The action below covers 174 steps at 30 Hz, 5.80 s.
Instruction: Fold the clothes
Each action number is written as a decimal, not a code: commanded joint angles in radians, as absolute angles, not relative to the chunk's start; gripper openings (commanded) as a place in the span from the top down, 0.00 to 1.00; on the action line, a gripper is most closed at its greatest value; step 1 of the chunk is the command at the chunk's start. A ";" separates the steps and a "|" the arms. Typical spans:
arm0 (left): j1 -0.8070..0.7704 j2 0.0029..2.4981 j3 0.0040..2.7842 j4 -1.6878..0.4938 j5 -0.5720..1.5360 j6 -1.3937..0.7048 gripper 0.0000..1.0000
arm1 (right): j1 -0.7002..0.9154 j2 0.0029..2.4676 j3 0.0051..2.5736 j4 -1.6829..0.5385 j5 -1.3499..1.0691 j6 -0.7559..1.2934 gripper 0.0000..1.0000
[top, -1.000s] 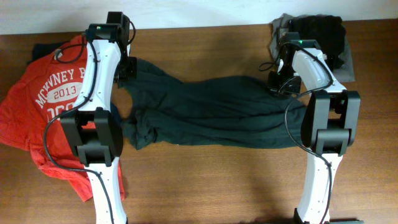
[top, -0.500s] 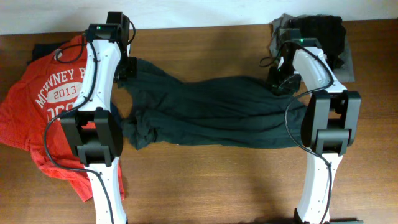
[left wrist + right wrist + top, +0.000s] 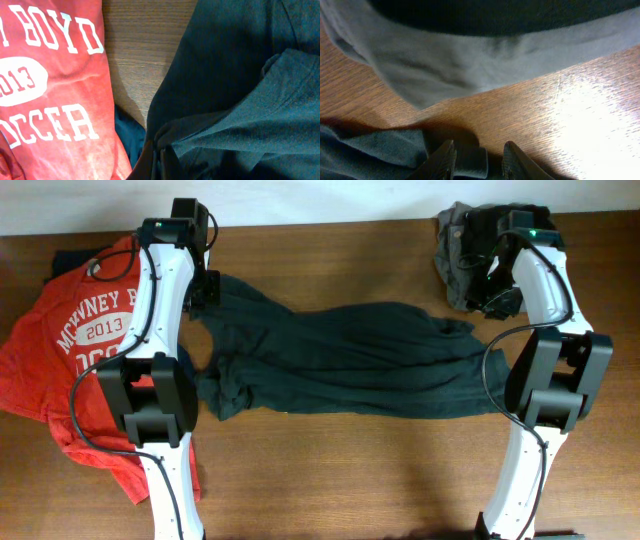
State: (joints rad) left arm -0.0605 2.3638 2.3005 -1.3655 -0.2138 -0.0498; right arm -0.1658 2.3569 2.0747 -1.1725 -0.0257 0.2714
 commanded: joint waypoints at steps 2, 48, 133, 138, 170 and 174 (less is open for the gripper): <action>-0.058 2.322 2.319 -1.362 -0.213 -0.067 0.99 | -0.155 2.363 2.062 -1.152 -0.044 0.171 0.63; -0.056 2.322 2.379 -1.080 -0.202 -0.066 0.99 | -0.153 2.362 2.389 -1.219 -0.150 -0.044 0.96; -0.066 2.349 2.192 -1.443 -0.014 -0.056 0.89 | -0.398 2.346 2.144 -1.533 -0.179 -0.002 0.96; -0.065 2.358 2.188 -1.443 -0.014 -0.056 0.89 | -0.373 2.346 2.132 -1.513 -0.179 -0.002 0.96; -0.063 2.356 2.458 -1.430 -0.014 -0.055 0.01 | -0.347 2.352 1.956 -1.461 -0.093 -0.056 0.30; -0.062 2.356 2.551 -1.452 -0.014 -0.052 0.01 | -0.342 2.352 1.847 -1.394 -0.097 -0.056 0.30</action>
